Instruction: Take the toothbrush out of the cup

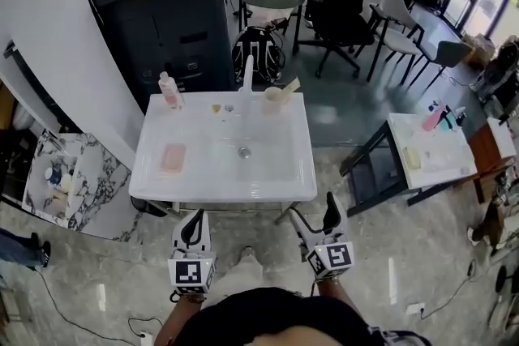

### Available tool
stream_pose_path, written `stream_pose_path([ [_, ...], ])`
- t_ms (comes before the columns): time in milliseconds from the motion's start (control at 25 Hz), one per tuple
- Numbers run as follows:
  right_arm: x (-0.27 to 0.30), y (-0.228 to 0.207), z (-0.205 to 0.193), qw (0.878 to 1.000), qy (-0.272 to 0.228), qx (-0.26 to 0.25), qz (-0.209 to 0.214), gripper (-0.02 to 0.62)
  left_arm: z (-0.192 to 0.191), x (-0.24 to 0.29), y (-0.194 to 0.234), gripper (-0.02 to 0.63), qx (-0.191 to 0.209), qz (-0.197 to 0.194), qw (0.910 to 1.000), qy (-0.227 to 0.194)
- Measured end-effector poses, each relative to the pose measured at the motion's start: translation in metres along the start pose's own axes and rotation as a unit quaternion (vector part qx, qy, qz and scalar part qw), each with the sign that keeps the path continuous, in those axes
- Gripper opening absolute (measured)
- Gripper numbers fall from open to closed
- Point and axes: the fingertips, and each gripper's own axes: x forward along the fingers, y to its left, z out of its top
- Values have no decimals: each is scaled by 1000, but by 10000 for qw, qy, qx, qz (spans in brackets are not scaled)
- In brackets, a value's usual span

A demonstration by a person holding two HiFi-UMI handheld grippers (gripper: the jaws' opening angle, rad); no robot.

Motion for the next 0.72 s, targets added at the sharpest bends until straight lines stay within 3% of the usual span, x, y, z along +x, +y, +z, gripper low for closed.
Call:
stream_pose_path([
  [160, 33, -18, -2, 9998, 49, 145, 97, 460, 6, 35, 5, 3, 154, -152, 9998, -11],
  [360, 64, -28, -9, 9988, 277, -371, 159, 460, 15, 61, 19, 3, -144, -91, 9998, -73],
  [560, 93, -46, -10, 9988, 267, -388, 92, 459, 12, 83, 17, 3, -419, -85, 9991, 46],
  [720, 124, -61, -11, 9985, 256, -463, 157, 459, 18, 102, 18, 3, -414, -4, 9991, 33],
])
